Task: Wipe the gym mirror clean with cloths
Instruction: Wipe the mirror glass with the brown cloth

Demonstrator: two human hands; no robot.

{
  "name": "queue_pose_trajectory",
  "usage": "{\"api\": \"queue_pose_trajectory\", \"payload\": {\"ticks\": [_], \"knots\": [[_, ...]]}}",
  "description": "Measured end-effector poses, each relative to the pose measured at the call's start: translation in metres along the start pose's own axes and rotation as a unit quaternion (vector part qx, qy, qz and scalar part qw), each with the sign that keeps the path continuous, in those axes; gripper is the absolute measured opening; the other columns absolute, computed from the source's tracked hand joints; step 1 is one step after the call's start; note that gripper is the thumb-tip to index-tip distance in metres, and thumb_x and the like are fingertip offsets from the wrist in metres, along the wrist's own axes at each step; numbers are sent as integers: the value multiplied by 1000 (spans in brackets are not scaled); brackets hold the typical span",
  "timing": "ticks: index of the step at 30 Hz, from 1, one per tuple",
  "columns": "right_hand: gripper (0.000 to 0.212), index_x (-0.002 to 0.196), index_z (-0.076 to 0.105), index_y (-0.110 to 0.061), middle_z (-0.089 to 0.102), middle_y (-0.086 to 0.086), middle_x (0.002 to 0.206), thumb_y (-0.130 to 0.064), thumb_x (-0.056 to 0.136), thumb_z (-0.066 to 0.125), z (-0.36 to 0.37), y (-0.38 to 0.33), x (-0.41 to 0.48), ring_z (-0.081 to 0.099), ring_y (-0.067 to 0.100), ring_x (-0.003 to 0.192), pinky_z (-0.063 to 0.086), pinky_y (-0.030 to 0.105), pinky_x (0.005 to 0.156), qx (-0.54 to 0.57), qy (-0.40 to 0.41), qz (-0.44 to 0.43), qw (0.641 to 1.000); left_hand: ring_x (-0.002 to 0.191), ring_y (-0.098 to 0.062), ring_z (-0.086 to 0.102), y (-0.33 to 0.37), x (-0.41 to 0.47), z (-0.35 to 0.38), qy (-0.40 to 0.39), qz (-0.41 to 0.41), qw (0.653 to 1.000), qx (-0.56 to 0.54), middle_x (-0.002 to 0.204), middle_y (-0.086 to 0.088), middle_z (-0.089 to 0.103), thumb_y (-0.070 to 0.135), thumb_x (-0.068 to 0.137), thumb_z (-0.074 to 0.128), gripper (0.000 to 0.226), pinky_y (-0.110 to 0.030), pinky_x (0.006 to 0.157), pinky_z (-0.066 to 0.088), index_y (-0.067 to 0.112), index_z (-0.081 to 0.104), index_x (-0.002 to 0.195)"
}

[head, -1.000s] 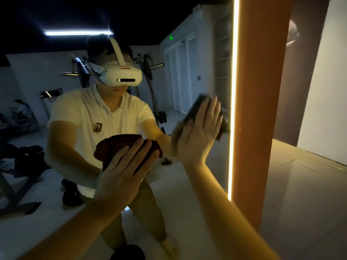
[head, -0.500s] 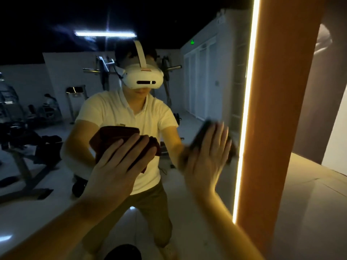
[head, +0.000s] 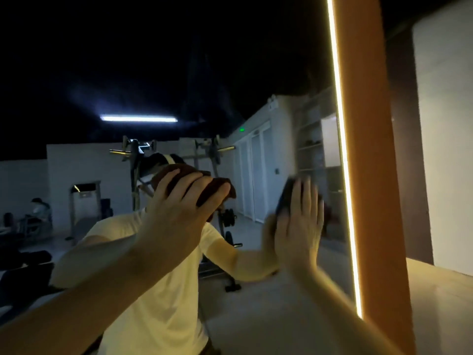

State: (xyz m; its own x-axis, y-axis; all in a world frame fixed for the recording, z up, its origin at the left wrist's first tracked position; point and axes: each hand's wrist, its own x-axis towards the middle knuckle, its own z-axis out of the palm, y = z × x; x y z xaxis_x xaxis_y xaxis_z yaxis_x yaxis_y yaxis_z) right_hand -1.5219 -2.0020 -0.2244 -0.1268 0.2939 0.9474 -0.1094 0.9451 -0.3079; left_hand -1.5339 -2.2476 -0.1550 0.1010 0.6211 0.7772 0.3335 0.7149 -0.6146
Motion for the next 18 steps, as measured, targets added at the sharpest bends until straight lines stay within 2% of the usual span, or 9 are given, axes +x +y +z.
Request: {"api": "queue_pose_trajectory", "payload": {"ticks": [3,5,7,9,11,15,18], "knots": [[63,164,16,-16,11,4,172,-28,104,33,-7,-16,127,5,23,159,7,48,128,25,27,30,999,118,-37,45,5,-13,1,14,-7,1000,3,125,-19,61,16,59,85,92,-60,104,39,16,46,143],[63,165,13,-19,6,1,173,-28,106,31,-4,-24,155,0,19,159,2,45,129,38,15,26,999,119,-36,44,6,-21,1,24,-38,999,3,126,-19,59,16,60,90,95,-61,104,43,18,45,144],[63,164,15,-19,10,1,173,-33,103,26,8,-22,127,3,18,159,6,46,129,27,42,-17,999,121,-36,43,10,-30,4,45,-60,997,-5,128,-19,59,13,65,86,88,-63,105,43,18,46,144],[63,163,24,-16,21,4,170,-35,103,26,19,-8,59,13,20,158,14,49,128,20,78,-88,993,123,-38,45,17,-37,7,54,-75,996,-18,130,-19,59,12,71,81,80,-64,107,41,18,50,144],[61,158,36,-10,33,8,166,-37,104,28,25,22,-19,24,23,156,20,50,127,39,91,-119,988,127,-40,48,24,-42,9,46,-87,995,-18,135,-18,57,15,79,73,71,-65,110,37,19,52,147],[60,156,41,-8,34,5,165,-20,97,44,25,97,-128,29,25,154,27,57,122,35,91,-105,990,131,-38,45,35,-48,14,46,-113,992,-19,139,-16,54,18,88,64,65,-63,114,32,20,49,151],[62,155,36,1,32,16,164,-26,100,47,31,92,-113,26,32,154,21,58,123,139,89,-55,985,129,-39,47,41,-52,18,59,-103,993,-22,137,-17,54,14,89,66,65,-63,113,32,19,50,151]]}}
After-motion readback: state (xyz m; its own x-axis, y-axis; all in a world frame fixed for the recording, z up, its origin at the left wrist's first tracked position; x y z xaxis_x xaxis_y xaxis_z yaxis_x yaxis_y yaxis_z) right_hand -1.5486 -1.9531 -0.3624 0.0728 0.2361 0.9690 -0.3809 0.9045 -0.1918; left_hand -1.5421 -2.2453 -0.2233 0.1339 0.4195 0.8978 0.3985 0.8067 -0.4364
